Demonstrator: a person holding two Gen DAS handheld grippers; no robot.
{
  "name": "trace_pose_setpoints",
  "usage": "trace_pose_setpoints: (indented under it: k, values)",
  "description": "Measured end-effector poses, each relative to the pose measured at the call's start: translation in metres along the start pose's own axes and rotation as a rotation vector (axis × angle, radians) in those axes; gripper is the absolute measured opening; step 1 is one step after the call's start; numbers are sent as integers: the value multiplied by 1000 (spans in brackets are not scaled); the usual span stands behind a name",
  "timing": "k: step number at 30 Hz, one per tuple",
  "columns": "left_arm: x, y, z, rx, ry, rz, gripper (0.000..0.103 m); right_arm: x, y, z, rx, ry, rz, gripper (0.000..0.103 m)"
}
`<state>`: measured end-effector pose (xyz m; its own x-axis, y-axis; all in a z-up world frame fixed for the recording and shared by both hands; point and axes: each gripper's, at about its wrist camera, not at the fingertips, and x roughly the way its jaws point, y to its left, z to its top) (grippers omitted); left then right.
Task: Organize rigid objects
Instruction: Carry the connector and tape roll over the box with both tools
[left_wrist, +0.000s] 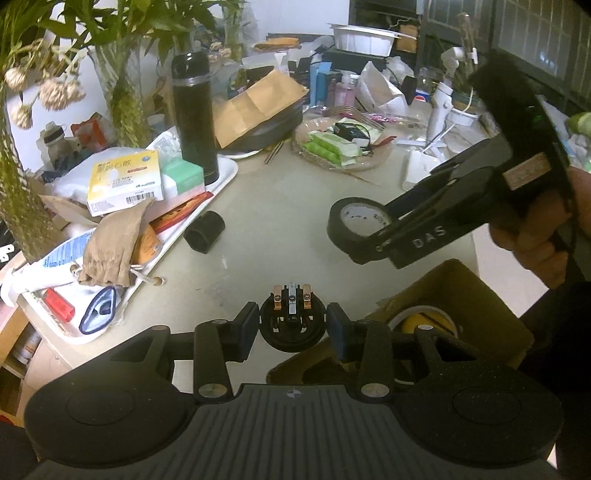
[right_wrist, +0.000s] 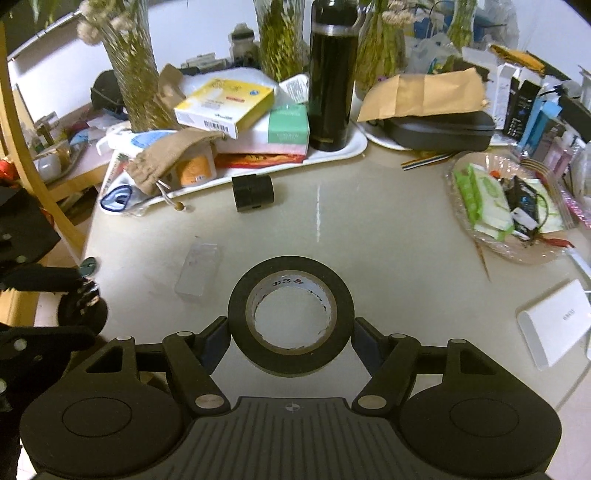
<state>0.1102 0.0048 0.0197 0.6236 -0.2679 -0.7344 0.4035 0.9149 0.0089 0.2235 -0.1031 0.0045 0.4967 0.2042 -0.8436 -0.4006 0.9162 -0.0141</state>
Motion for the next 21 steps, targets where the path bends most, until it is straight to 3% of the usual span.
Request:
trace_pose_setpoints:
  k: [21]
  values:
    - [-22,-40,1,45,59,-8,39,-90,-2,-51,22,-87,22,73]
